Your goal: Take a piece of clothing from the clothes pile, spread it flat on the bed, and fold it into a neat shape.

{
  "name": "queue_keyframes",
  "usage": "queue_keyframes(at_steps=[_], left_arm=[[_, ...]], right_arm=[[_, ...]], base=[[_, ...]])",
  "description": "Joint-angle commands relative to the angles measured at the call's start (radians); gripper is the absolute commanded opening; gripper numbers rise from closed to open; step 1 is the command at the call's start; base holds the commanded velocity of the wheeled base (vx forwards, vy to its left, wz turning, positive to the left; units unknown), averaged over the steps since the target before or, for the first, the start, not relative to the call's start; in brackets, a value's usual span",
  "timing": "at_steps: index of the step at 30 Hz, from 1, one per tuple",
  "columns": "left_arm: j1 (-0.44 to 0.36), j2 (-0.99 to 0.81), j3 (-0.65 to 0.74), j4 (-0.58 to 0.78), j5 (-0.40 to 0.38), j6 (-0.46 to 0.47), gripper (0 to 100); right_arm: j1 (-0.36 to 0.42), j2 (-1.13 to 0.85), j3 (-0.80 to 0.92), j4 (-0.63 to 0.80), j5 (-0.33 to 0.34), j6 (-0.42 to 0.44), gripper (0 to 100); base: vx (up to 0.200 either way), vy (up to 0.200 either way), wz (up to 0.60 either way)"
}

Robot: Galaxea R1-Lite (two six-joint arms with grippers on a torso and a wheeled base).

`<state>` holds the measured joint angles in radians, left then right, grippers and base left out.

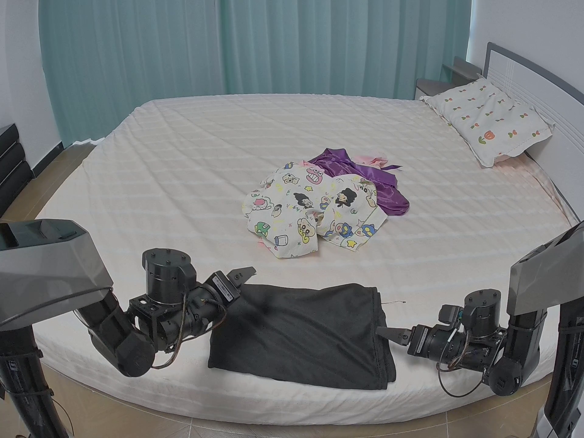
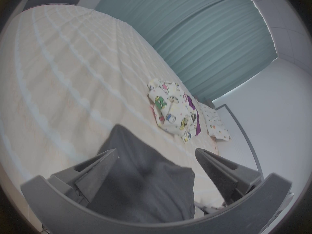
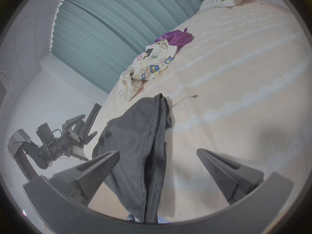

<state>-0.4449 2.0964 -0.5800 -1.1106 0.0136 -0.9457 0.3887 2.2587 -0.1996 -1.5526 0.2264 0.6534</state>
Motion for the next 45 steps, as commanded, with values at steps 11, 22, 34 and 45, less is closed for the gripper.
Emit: queue_keyframes(at_steps=[11,22,34,45], left_arm=[[-0.049,0.131,0.02,0.003,0.04,0.004,100],[-0.057,0.063,0.049,0.002,0.04,-0.001,100],[-0.057,0.083,0.042,0.003,0.04,0.001,100],[-0.058,0.106,0.039,0.003,0.04,0.002,100]], right_arm=[[-0.025,0.113,-0.336,0.066,0.005,0.002,100],[-0.039,0.183,-0.506,0.147,0.01,0.074,100],[-0.045,0.186,-0.532,0.198,0.004,0.077,0],[-0.062,0.18,-0.534,0.19,0.001,0.127,0]], base=[[0.0,0.0,0.0],[0.0,0.0,0.0],[0.0,0.0,0.0],[0.0,0.0,0.0]])
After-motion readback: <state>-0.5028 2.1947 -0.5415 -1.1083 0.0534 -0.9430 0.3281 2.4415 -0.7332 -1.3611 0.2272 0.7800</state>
